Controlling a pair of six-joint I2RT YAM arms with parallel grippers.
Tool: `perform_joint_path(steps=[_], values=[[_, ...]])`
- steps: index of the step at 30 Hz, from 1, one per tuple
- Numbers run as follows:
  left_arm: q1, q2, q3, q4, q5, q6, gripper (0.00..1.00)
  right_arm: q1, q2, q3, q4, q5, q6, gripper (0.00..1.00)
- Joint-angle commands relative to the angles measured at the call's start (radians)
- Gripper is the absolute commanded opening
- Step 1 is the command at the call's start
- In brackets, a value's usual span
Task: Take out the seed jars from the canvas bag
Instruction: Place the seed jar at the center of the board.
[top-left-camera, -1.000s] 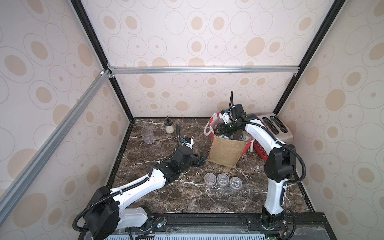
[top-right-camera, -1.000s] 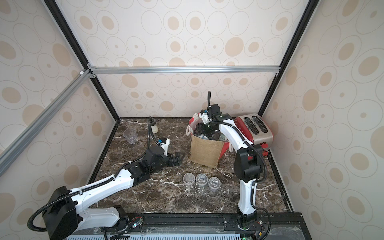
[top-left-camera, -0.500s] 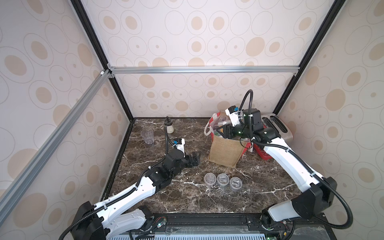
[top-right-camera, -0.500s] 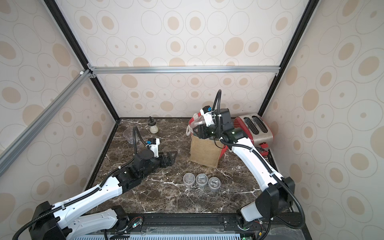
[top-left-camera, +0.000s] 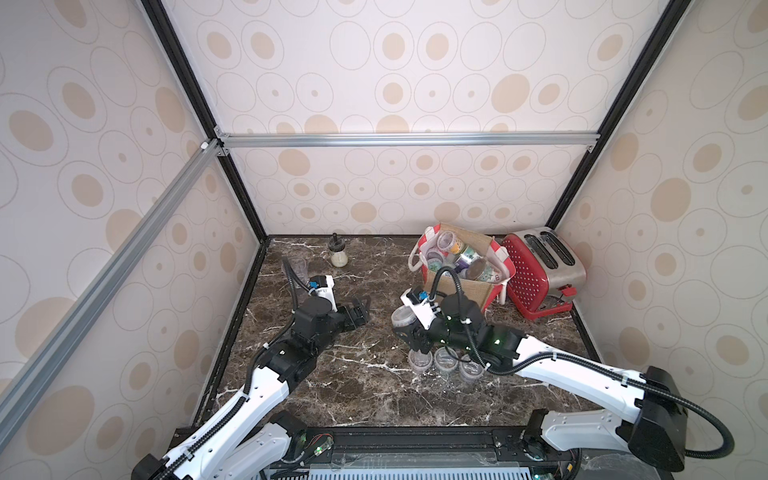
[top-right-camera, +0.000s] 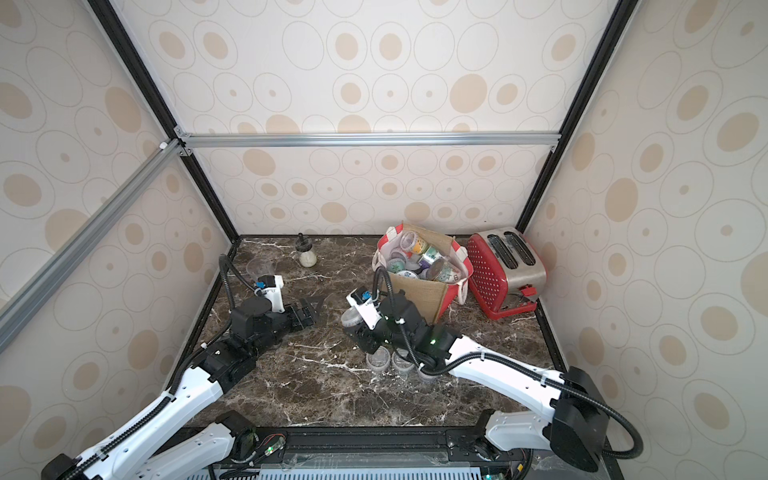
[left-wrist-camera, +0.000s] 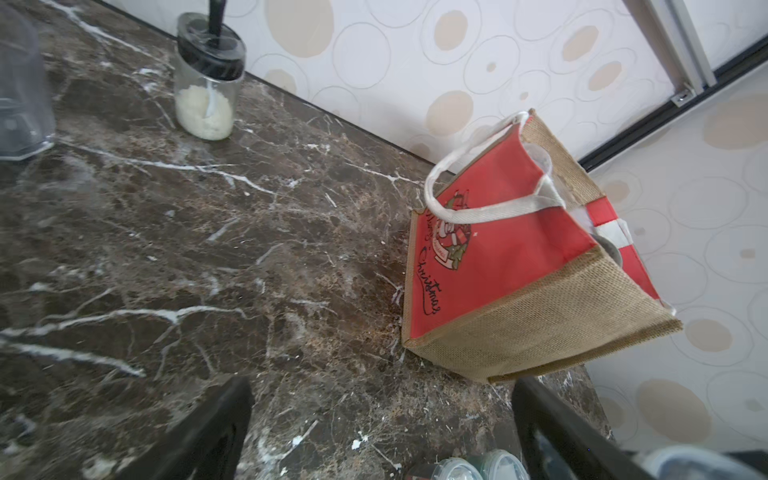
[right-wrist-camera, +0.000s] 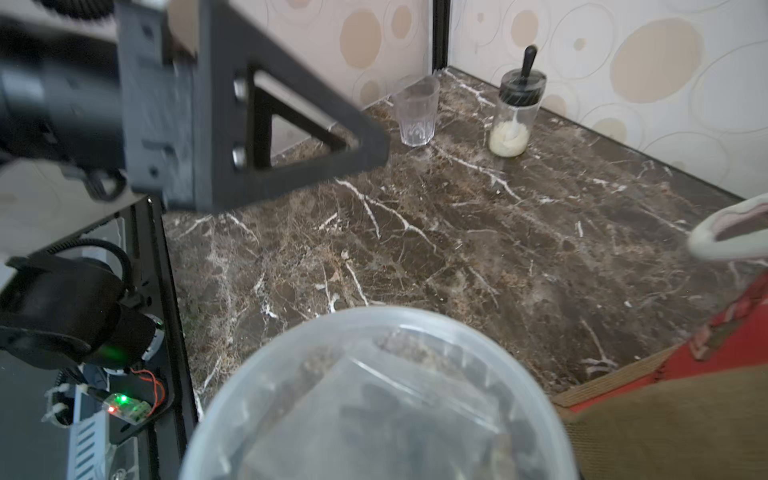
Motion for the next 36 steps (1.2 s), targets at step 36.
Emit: perform_joint_path(steps=[36], values=[[0.153, -0.109, -0.106, -0.089, 0.113, -0.014, 0.98, 0.259, 0.585, -0.109, 0.543, 0.488, 0.080, 0.65]])
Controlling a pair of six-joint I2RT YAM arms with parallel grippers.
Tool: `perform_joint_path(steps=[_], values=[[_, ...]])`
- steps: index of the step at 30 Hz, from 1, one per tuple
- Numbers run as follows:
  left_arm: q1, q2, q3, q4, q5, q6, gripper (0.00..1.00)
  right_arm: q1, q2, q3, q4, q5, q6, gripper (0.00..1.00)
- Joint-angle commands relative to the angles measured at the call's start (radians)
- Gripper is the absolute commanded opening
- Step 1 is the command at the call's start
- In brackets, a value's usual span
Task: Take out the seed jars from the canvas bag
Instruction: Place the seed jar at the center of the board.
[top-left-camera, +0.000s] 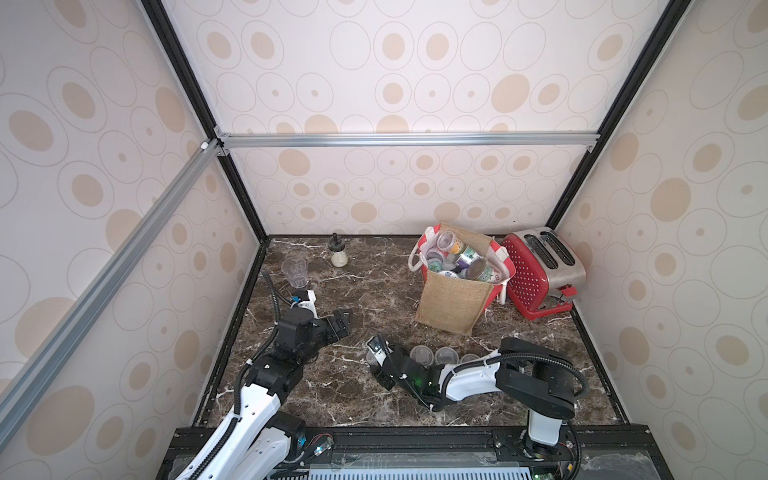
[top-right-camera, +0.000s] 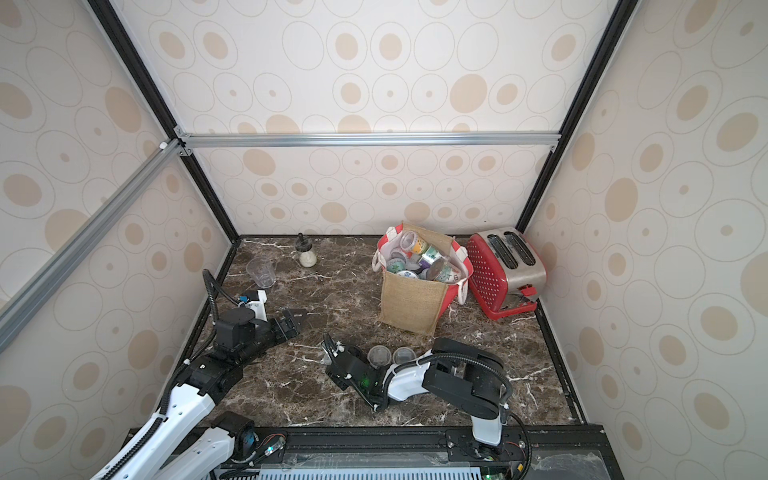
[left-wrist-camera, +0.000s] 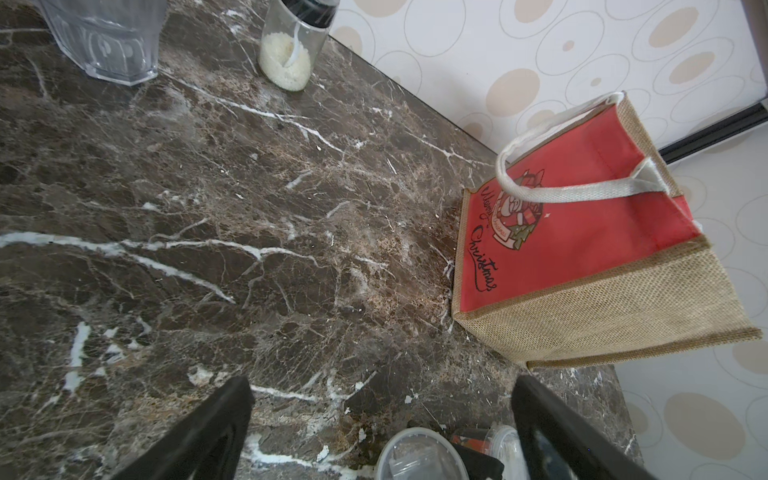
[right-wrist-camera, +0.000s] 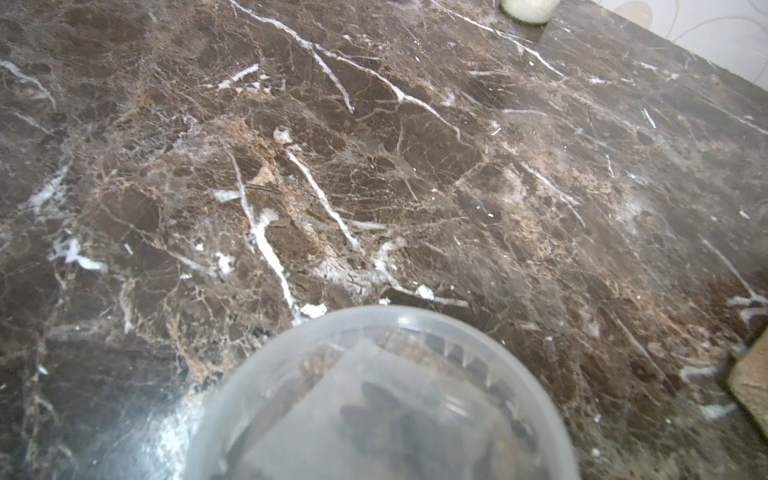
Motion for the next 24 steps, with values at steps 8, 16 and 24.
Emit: perform_joint_path(steps=[8, 16, 24], values=[[0.009, 0.036, -0.013, 0.064, 0.022, -0.013, 0.98, 0.013, -0.024, -0.060, 0.034, 0.045, 0.028, 0.73], [0.008, 0.072, -0.027, 0.088, 0.063, -0.018, 0.98, 0.038, -0.205, -0.102, -0.079, 0.062, 0.061, 0.81], [0.009, 0.132, -0.087, 0.150, 0.120, -0.036, 0.98, 0.047, -0.358, -0.106, -0.213, 0.071, 0.105, 0.82]])
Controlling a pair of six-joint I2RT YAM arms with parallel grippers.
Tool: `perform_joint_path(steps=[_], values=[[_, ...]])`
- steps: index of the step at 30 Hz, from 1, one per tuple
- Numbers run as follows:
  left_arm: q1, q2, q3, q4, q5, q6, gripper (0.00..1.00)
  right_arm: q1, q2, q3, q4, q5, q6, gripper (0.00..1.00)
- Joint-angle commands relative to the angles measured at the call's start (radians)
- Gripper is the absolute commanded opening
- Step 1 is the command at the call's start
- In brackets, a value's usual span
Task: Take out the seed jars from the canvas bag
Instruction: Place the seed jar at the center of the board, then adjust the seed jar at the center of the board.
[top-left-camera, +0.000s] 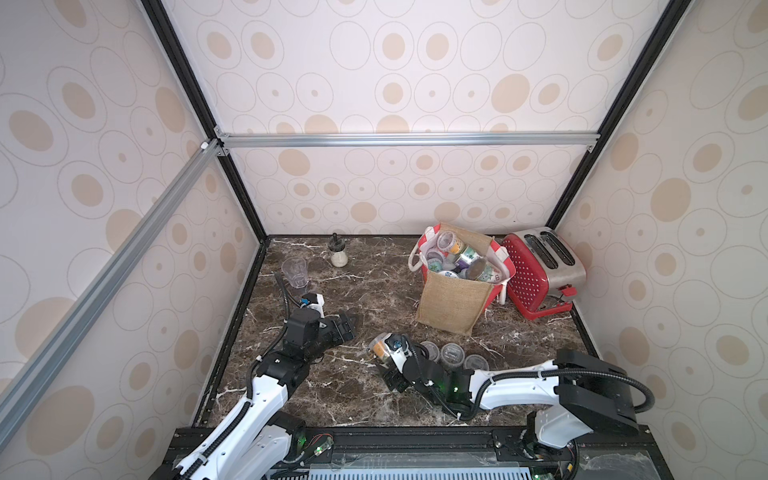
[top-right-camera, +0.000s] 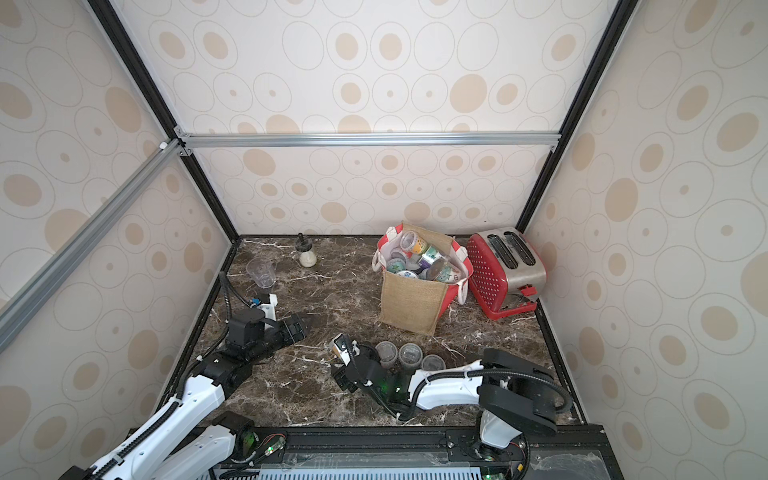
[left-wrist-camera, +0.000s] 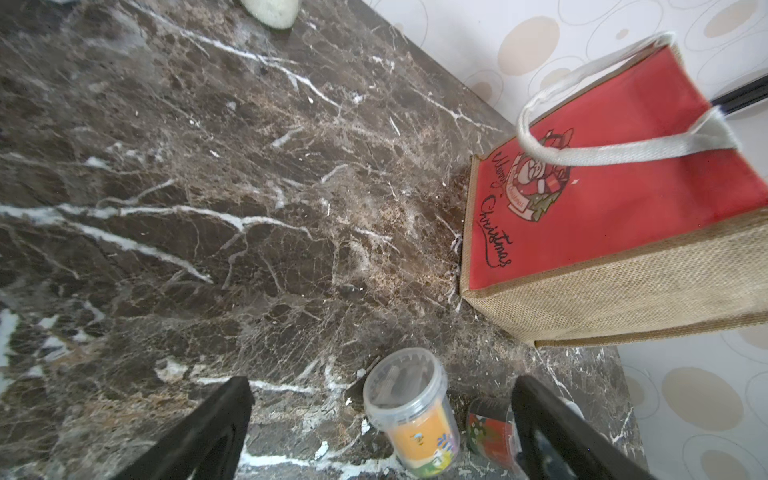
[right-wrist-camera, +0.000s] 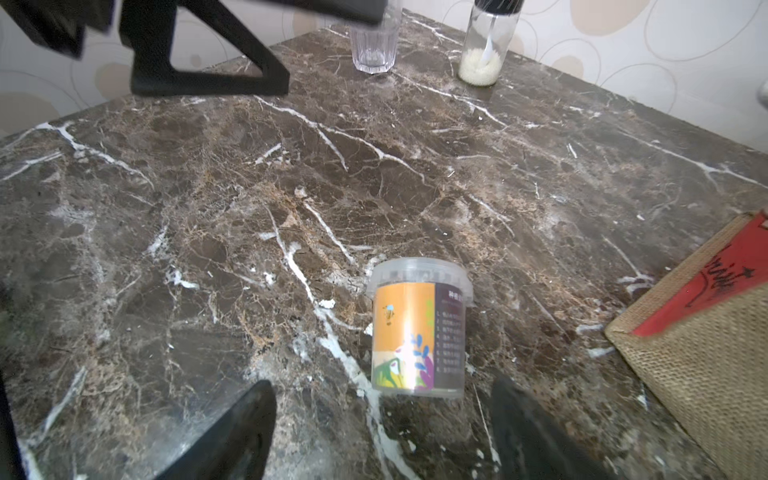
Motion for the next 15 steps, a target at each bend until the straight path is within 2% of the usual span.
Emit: perform_joint_path(steps=[1, 8, 15], values=[[0.007, 0.035, -0.014, 0.052, 0.039, -0.018, 0.98, -0.005, -0.025, 0.043, -0.143, -0.004, 0.029, 0.81], [0.007, 0.077, -0.019, 0.101, 0.019, -0.013, 0.98, -0.114, 0.100, 0.313, -0.593, -0.170, 0.111, 0.78], [0.008, 0.111, -0.039, 0.143, 0.040, -0.015, 0.98, -0.190, 0.204, 0.523, -0.886, -0.230, 0.105, 0.77]])
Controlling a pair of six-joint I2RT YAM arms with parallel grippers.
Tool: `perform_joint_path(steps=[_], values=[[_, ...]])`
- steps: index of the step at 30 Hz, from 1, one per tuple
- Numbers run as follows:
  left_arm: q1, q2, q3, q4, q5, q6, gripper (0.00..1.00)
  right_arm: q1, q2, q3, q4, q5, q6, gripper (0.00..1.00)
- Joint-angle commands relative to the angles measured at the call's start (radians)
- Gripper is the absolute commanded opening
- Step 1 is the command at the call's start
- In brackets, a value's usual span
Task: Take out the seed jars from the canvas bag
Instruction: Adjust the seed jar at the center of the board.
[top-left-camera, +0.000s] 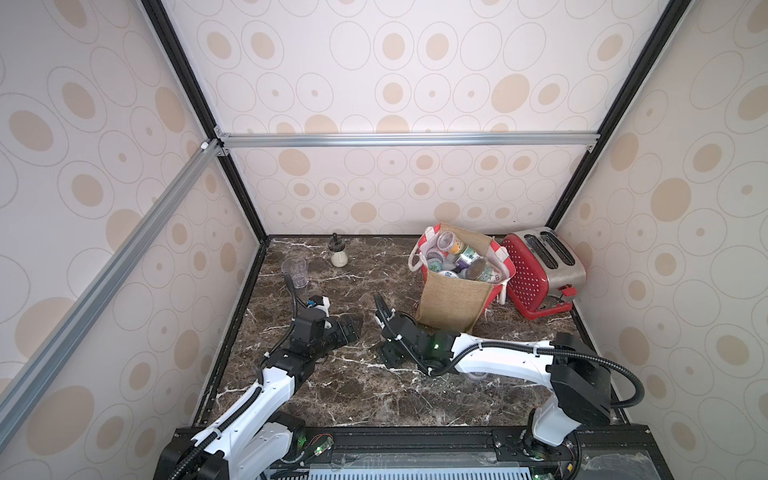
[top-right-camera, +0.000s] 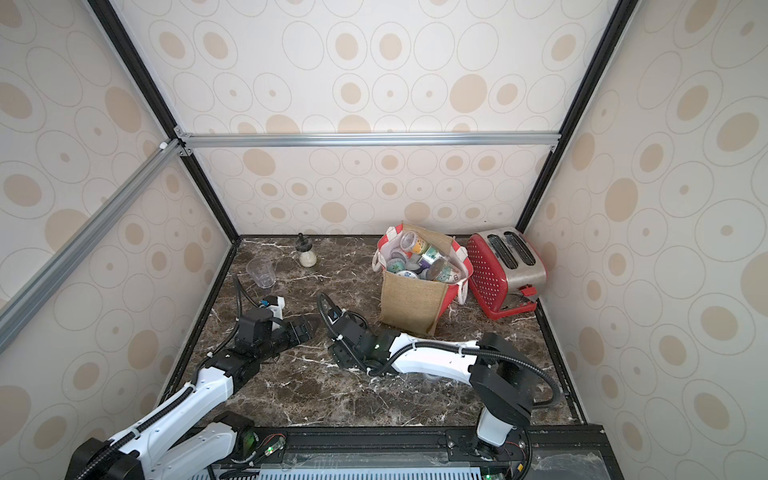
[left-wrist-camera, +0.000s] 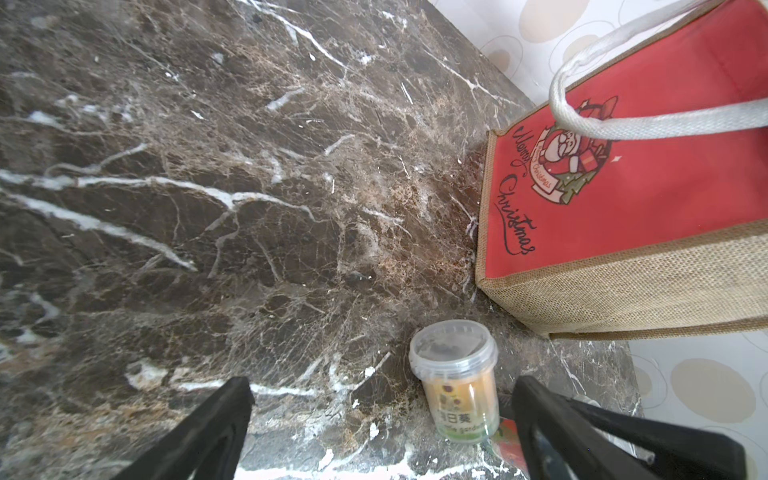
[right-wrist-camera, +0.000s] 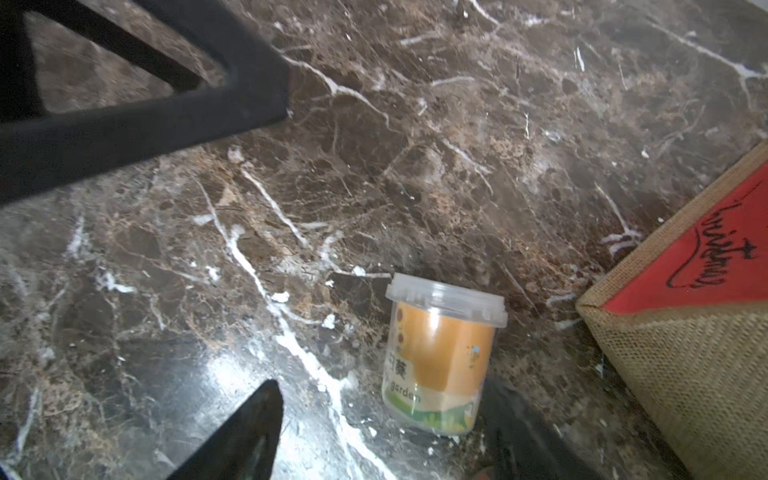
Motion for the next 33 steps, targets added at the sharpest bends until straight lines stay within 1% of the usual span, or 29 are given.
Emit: perform_joint_path(steps=[1, 4, 7, 10, 16, 20, 24, 30, 33], values=[[0.008, 0.007, -0.007, 0.039, 0.011, -0.007, 0.98, -0.040, 0.046, 0.078, -0.240, -0.057, 0.029, 0.77], [0.008, 0.013, -0.007, 0.040, 0.021, 0.001, 0.99, -0.100, 0.072, 0.131, -0.323, -0.113, 0.044, 0.77], [0.010, 0.018, -0.013, 0.044, 0.024, 0.004, 0.98, -0.136, 0.100, 0.169, -0.369, -0.159, 0.037, 0.77], [0.008, 0.021, -0.019, 0.055, 0.028, 0.002, 0.98, -0.154, 0.151, 0.206, -0.401, -0.200, 0.017, 0.78], [0.010, 0.027, -0.019, 0.056, 0.039, 0.006, 0.98, -0.161, 0.226, 0.249, -0.413, -0.225, 0.004, 0.76], [0.011, 0.028, -0.018, 0.054, 0.048, 0.009, 0.98, -0.165, 0.258, 0.254, -0.390, -0.222, 0.002, 0.72], [0.013, 0.033, -0.019, 0.065, 0.078, 0.004, 0.98, -0.167, 0.278, 0.248, -0.350, -0.222, -0.008, 0.65], [0.028, 0.050, -0.031, 0.119, 0.194, -0.021, 0.98, -0.169, 0.258, 0.205, -0.264, -0.244, -0.050, 0.53], [0.033, 0.060, -0.039, 0.139, 0.232, -0.033, 0.98, -0.169, 0.227, 0.172, -0.214, -0.251, -0.073, 0.51]])
